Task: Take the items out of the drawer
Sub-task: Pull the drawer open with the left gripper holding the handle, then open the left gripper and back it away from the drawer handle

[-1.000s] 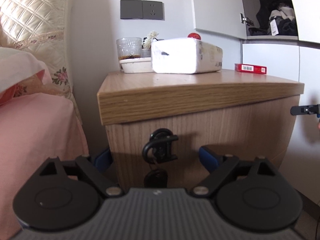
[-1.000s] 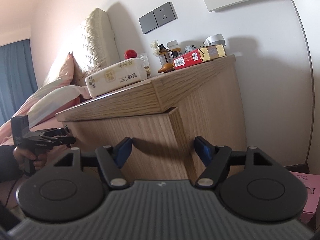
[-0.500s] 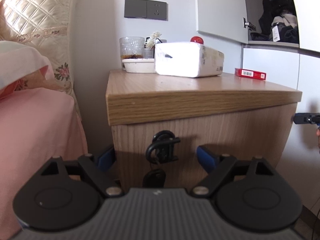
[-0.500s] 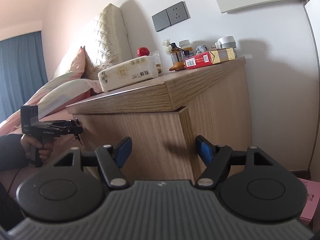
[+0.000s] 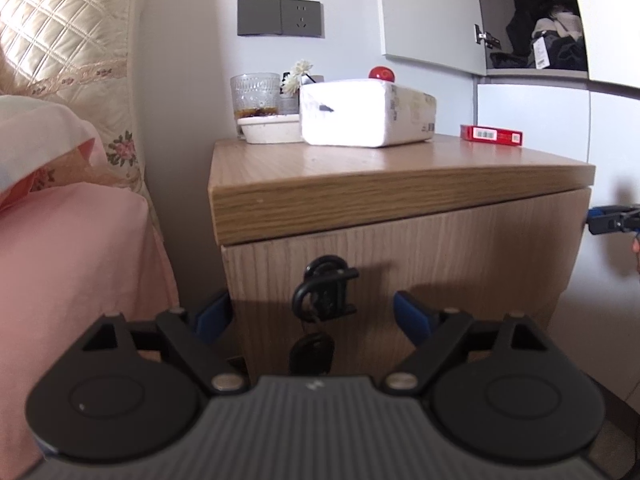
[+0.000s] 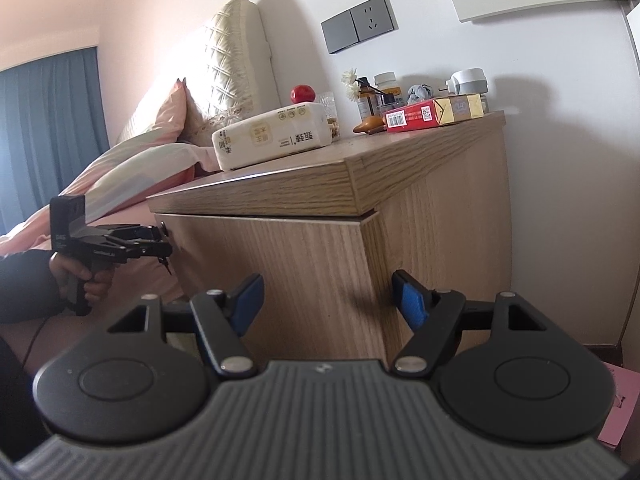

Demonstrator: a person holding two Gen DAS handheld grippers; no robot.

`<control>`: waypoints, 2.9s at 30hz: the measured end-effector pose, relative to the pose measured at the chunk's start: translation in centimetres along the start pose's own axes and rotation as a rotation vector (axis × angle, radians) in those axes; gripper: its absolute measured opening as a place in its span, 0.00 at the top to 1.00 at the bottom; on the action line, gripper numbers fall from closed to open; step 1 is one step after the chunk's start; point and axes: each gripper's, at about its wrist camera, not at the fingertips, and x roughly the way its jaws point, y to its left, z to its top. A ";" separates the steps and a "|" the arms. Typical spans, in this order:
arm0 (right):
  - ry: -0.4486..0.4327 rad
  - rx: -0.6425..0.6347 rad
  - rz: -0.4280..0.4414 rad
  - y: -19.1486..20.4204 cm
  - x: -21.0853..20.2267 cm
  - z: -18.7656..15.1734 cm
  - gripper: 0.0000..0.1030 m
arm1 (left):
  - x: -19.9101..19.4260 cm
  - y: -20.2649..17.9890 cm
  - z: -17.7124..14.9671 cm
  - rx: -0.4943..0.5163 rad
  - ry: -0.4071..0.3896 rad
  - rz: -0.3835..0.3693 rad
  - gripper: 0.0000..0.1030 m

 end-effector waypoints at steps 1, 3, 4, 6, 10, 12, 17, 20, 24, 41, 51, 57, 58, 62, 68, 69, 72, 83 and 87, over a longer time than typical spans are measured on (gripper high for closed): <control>0.001 -0.001 0.003 0.0 -0.1 0.0 0.28 | -0.1 -0.1 0.0 0.002 0.001 -0.001 0.14; 0.006 0.000 0.011 0.0 -0.2 0.0 0.28 | -0.3 -0.2 -0.1 0.007 0.002 -0.003 0.13; 0.008 0.000 0.016 0.0 -0.3 0.0 0.28 | -0.4 -0.3 -0.2 0.011 0.004 -0.004 0.13; 0.011 -0.001 0.023 0.2 -0.5 0.0 0.28 | -0.6 -0.4 -0.3 0.020 0.008 -0.006 0.13; 0.022 -0.015 0.032 0.7 -0.9 -0.1 0.28 | -1.0 -0.5 -0.4 0.026 0.013 -0.012 0.12; 0.025 -0.015 0.040 0.8 -1.2 -0.2 0.28 | -1.2 -0.6 -0.5 0.027 0.015 -0.015 0.12; 0.032 -0.018 0.053 1.4 -1.9 -0.4 0.28 | -1.5 -0.8 -1.0 0.028 0.026 -0.026 0.11; 0.040 -0.029 0.060 1.8 -2.3 -0.6 0.28 | -1.9 -0.9 -1.2 0.028 0.030 -0.032 0.11; 0.051 -0.043 0.071 2.3 -2.9 -0.7 0.28 | -2.6 -1.2 -1.5 0.029 0.035 -0.045 0.08; 0.082 -0.085 0.098 4.9 -5.5 -1.8 0.28 | -6.0 -2.3 -2.6 0.016 0.050 -0.055 0.08; 0.097 -0.101 0.118 6.0 -6.8 -2.2 0.28 | -7.6 -2.8 -3.1 0.017 0.057 -0.057 0.08; 0.103 -0.108 0.128 6.4 -7.4 -2.4 0.28 | -8.2 -3.0 -3.3 0.019 0.063 -0.058 0.08; 0.104 -0.108 0.132 6.5 -7.4 -2.4 0.28 | -8.3 -3.1 -3.3 0.020 0.064 -0.058 0.08; 0.107 -0.110 0.142 6.7 -7.8 -2.6 0.28 | -8.6 -3.3 -3.4 0.020 0.067 -0.059 0.07; 0.114 -0.114 0.154 6.9 -8.1 -2.6 0.28 | -9.1 -3.4 -3.6 0.020 0.071 -0.062 0.06; 0.115 -0.115 0.156 6.9 -8.2 -2.7 0.28 | -9.1 -3.4 -3.6 0.020 0.073 -0.063 0.06; 0.118 -0.114 0.162 7.0 -8.3 -2.6 0.28 | -9.3 -3.5 -3.6 0.021 0.079 -0.069 0.06; 0.092 -0.053 0.148 6.8 -8.4 -2.6 0.29 | -9.7 -3.6 -3.9 0.001 0.105 -0.063 0.05; 0.087 -0.044 0.121 7.0 -8.7 -2.6 0.29 | -10.0 -3.7 -3.9 0.000 0.113 -0.054 0.05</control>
